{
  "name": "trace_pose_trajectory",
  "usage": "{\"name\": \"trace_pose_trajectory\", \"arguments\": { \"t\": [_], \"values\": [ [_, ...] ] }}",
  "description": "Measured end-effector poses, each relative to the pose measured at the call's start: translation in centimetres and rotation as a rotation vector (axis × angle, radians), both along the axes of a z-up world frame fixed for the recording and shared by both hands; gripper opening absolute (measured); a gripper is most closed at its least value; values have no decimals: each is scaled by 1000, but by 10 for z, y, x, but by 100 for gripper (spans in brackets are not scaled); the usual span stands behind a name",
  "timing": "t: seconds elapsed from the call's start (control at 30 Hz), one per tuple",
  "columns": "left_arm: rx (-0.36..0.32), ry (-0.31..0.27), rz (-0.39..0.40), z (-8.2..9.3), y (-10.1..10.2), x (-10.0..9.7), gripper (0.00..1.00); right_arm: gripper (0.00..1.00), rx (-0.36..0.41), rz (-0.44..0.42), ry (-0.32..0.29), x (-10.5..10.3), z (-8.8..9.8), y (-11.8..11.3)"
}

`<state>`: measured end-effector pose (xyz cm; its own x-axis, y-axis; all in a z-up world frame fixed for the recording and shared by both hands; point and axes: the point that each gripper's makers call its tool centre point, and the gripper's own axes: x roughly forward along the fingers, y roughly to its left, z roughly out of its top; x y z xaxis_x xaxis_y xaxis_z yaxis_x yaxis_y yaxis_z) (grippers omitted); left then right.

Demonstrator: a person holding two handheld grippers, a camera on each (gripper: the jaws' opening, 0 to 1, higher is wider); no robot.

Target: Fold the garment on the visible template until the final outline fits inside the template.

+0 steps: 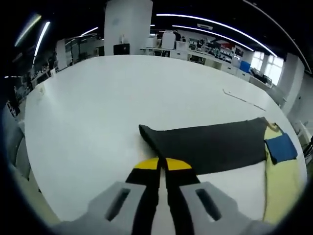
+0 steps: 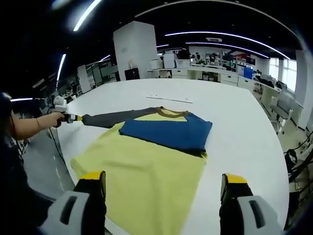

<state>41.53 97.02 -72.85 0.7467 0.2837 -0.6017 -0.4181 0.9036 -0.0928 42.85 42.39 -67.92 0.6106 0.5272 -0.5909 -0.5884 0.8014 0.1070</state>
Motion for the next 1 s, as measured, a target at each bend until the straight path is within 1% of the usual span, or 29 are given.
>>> {"name": "trace_pose_trajectory", "arguments": {
  "t": [0.07, 0.13, 0.23, 0.57, 0.63, 0.8, 0.9, 1.0],
  "values": [
    [4, -13, -11, 6, -4, 4, 0, 99, 1, 4, -1, 0, 0, 1],
    [1, -34, -45, 13, -13, 11, 0, 99, 5, 9, -1, -1, 0, 3],
    [12, -25, -58, 16, -17, 15, 0, 98, 12, 22, 0, -2, -1, 7],
    [24, -59, -131, 34, -42, 35, 0, 98, 5, 69, 1, -6, -6, 17],
    [86, -41, -157, 38, -41, 39, 0, 99, 4, 74, 0, -6, -7, 18],
    [66, -88, -187, 50, -56, 55, 0, 99, 5, 94, 4, -9, -9, 22],
    [57, -106, -187, 56, -60, 62, 0, 99, 14, 97, -1, -10, -8, 22],
    [34, -123, -190, 61, -67, 69, 0, 100, 22, 100, -5, -10, -7, 22]
  ]
}}
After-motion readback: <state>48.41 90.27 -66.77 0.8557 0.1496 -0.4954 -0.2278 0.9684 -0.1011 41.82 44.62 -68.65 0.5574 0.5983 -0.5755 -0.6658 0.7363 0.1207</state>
